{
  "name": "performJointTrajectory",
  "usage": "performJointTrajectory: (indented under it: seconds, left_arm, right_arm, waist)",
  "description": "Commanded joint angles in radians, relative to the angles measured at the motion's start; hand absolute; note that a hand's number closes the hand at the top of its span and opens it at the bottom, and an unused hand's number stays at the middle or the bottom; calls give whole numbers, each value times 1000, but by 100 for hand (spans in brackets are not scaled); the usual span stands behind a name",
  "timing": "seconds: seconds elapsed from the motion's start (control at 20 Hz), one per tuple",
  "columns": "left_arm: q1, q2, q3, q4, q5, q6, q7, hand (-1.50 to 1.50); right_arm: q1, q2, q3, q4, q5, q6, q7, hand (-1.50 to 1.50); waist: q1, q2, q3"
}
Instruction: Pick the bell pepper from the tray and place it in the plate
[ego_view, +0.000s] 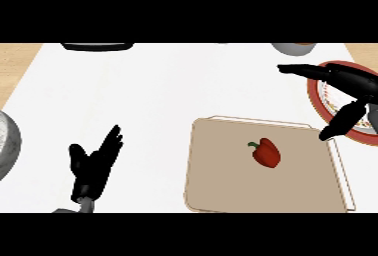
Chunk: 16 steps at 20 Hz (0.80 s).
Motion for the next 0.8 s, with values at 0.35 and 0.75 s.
performJointTrajectory:
  seconds: [0.35,0.75]
  left_arm:
    - [50,9,33,-60,-17,-34,54,0]
    - [-29,-49,69,-4,-28,-38,58,0]
  right_arm:
    - [149,96,2,-260,172,-12,237,-150]
    - [308,161,38,-385,268,33,270,-150]
  waist:
    - [-5,0,-1]
    - [-11,1,-1]
